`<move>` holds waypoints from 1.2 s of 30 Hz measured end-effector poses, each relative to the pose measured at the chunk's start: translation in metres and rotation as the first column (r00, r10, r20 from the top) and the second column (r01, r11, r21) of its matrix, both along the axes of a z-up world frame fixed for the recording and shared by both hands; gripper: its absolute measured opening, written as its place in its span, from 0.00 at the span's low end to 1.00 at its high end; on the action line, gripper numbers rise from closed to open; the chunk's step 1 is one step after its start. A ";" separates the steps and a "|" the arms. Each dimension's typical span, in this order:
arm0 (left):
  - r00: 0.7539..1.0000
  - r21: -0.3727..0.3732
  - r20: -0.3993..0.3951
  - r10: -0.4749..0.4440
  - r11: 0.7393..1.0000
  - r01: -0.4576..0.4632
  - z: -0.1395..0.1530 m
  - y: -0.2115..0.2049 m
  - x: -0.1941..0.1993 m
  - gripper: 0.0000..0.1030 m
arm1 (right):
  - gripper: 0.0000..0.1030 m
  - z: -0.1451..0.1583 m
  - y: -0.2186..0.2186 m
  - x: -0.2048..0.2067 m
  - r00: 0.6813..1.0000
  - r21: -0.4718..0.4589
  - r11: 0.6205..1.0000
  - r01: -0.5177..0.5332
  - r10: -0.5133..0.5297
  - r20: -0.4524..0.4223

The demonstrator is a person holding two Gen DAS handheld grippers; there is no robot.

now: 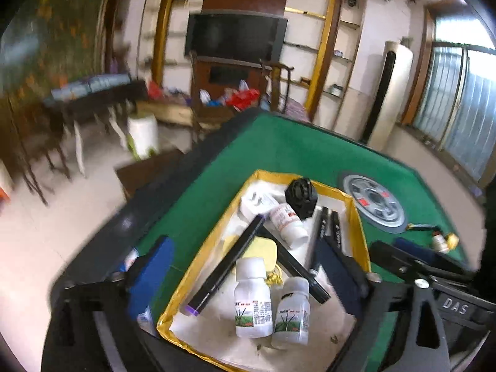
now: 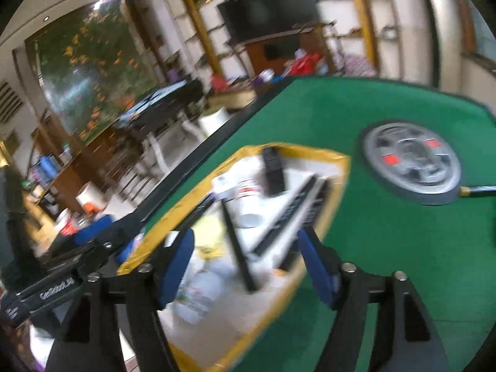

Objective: Organize rigid objects
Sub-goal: 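Lower the bottle into the tray with the right tool and open it, then move the right tool to the last white pill bottle and grasp it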

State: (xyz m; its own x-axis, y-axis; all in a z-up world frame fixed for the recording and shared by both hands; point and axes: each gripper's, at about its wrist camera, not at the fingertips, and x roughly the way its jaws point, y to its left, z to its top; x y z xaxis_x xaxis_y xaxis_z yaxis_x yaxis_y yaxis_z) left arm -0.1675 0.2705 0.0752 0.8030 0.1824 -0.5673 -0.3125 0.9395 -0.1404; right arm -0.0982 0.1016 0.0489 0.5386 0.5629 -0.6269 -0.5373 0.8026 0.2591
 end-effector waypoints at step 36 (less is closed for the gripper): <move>0.869 0.135 -0.270 -0.414 0.877 0.460 -0.017 -0.220 0.066 0.97 | 0.72 -0.009 -0.281 0.012 0.895 0.111 0.889 0.445 -0.445 -0.025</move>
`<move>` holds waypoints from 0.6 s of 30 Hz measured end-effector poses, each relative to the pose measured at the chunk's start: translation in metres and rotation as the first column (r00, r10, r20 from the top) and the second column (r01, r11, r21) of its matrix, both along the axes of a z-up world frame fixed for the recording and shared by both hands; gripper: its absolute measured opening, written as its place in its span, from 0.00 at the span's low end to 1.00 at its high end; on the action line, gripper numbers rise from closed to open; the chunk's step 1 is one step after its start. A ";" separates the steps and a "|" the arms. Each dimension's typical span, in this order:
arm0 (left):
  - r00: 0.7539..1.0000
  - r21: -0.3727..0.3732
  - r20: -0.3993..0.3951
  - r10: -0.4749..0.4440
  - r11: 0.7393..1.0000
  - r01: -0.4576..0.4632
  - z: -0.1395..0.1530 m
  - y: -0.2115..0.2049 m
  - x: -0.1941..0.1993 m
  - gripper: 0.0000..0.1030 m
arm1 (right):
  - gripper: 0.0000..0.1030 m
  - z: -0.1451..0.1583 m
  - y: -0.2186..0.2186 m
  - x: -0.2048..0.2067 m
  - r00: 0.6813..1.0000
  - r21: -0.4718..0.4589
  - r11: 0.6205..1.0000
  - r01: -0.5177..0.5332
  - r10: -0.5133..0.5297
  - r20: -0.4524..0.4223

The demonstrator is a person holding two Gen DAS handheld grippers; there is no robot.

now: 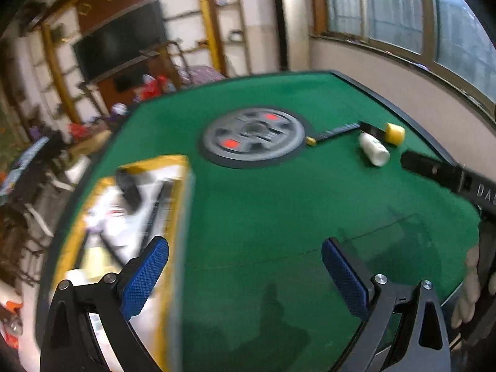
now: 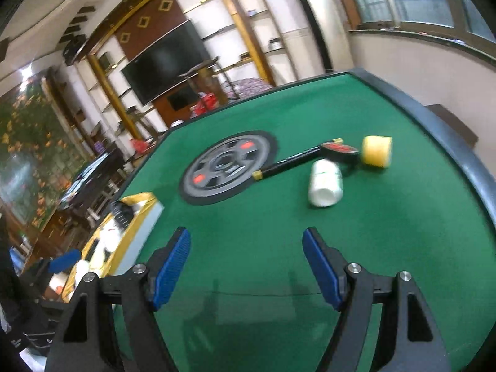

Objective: Organize rigid objects
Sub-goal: 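Move the right tool to the last white pill bottle and grasp it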

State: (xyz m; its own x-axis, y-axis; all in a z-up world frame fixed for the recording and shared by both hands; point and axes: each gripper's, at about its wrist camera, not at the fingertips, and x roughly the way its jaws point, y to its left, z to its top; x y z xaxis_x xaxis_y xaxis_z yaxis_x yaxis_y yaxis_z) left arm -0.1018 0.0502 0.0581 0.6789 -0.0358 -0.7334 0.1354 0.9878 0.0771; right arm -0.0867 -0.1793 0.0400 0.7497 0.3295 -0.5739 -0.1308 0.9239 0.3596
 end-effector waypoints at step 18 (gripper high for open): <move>0.978 -0.164 -0.198 -0.073 0.986 0.040 -0.063 -0.028 0.065 0.99 | 0.72 -0.023 -0.077 0.080 0.977 -0.020 0.985 0.172 -0.173 -0.126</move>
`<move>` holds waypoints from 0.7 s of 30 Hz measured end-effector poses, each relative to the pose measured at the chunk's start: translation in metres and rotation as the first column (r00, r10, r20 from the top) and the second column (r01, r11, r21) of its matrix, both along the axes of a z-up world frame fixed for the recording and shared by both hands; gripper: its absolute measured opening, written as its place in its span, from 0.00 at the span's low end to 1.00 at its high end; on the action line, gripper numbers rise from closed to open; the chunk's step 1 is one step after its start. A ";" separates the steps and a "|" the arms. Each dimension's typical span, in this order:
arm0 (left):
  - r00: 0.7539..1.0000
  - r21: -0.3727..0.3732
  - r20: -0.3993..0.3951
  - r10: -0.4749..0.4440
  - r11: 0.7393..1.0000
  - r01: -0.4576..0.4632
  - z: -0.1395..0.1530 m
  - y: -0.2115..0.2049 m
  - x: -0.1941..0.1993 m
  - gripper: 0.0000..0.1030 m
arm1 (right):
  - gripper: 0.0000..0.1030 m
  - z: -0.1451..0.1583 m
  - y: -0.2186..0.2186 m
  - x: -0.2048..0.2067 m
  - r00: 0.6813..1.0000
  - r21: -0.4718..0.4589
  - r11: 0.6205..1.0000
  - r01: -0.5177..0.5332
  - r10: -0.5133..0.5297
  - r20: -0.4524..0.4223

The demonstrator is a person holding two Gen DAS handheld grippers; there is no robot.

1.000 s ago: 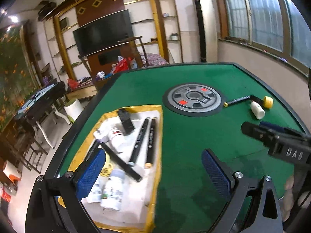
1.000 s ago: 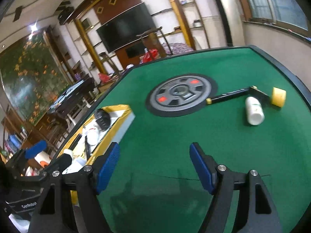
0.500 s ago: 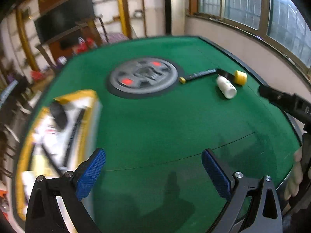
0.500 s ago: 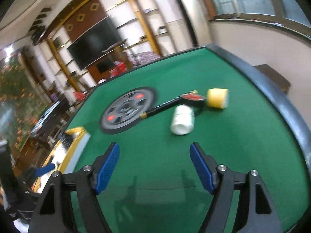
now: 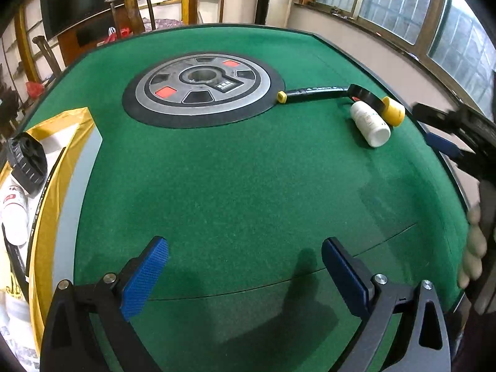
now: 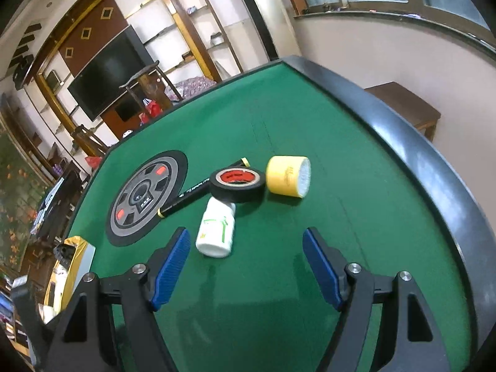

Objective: Organize rigid objects
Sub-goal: 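Move the right tool to the last white pill bottle and grasp it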

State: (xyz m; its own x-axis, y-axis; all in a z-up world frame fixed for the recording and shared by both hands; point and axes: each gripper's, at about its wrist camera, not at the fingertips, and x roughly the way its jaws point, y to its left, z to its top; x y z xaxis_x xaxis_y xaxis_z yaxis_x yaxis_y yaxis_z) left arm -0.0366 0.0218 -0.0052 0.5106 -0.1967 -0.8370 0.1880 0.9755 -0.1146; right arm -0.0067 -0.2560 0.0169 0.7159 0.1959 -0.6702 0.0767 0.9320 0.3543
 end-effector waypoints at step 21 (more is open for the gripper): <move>1.000 0.078 -0.004 -0.021 0.997 0.021 -0.005 -0.008 -0.002 0.99 | 0.46 -0.010 0.071 0.009 0.891 0.121 0.896 -0.428 0.441 -0.107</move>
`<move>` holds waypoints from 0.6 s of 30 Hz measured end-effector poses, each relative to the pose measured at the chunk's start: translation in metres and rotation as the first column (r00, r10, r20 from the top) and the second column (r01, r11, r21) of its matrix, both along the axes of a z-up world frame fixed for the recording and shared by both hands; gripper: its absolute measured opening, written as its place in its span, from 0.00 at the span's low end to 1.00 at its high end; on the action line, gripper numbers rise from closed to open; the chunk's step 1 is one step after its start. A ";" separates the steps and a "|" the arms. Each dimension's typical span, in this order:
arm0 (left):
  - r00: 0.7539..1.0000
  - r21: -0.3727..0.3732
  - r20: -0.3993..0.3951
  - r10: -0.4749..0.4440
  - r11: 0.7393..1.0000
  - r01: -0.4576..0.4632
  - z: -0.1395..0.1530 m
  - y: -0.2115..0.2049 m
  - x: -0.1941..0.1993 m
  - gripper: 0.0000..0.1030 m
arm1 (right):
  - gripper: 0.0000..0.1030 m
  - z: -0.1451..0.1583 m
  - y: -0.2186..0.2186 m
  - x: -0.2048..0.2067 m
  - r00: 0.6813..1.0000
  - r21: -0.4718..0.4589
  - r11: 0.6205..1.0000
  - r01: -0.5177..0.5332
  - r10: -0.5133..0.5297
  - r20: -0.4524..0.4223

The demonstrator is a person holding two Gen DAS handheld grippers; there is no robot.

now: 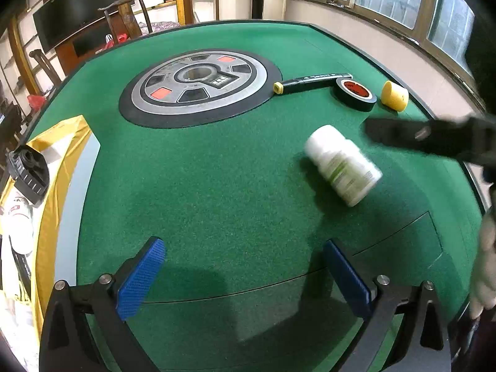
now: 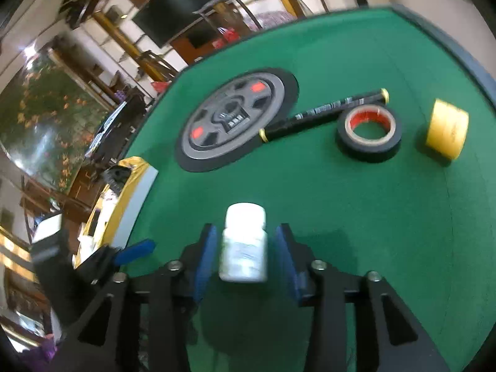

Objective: Organize rigid objects
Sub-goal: 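Move the right tool to the last white pill bottle and grasp it, then grasp the black-and-red tape roll with the right tool while the left tool grasps the white pill bottle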

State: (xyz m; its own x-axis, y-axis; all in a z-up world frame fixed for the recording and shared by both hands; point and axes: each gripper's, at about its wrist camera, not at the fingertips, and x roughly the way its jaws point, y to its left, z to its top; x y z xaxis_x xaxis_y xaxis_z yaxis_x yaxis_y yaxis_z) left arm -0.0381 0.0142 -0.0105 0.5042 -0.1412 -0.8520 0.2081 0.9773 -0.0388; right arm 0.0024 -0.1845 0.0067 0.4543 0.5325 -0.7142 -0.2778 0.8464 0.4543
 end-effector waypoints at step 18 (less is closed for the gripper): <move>1.000 0.015 0.000 -0.010 1.000 0.010 -0.002 -0.002 -0.001 0.99 | 0.31 -0.018 -0.002 0.095 0.987 -0.430 0.889 0.158 -0.126 0.102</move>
